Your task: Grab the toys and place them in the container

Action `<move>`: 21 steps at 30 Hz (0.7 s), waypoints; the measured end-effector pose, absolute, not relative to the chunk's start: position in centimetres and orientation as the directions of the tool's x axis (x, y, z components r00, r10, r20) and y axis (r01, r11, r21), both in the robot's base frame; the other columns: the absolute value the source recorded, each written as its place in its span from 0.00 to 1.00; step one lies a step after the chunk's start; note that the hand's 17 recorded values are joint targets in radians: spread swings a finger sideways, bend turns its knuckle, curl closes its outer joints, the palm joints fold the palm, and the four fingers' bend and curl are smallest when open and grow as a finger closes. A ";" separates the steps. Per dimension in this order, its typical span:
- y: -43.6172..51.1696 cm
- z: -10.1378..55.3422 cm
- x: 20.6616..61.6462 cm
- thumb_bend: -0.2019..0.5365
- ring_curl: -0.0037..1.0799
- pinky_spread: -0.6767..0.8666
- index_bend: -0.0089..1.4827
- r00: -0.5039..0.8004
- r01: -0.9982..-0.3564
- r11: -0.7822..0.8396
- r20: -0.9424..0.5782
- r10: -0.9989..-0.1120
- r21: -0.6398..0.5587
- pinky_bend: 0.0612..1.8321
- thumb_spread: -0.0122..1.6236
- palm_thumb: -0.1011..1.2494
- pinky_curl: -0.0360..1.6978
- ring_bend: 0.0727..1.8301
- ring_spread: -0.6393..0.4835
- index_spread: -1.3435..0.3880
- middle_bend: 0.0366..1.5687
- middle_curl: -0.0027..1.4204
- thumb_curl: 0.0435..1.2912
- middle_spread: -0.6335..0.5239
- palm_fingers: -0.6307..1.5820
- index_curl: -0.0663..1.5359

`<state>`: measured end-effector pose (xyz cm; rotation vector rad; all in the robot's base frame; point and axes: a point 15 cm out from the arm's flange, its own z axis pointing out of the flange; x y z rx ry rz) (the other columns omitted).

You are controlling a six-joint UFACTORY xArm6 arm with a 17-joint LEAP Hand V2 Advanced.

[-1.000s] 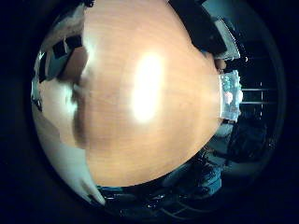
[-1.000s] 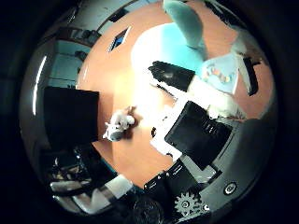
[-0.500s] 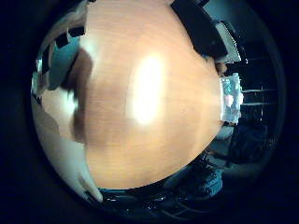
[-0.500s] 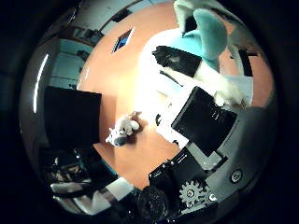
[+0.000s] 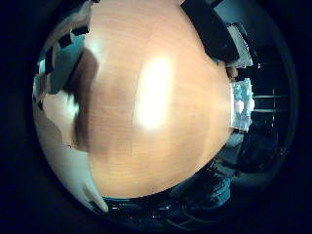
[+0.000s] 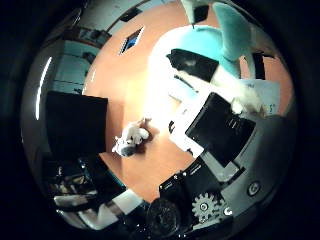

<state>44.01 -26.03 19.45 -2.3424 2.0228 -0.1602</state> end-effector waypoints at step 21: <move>-21.0 20.9 46.0 0.24 0.38 0.49 0.21 0.242 -0.964 -0.246 0.050 -0.969 -0.104 0.36 0.60 0.47 0.25 0.45 0.32 0.52 0.38 0.38 0.18 0.32 0.44 0.30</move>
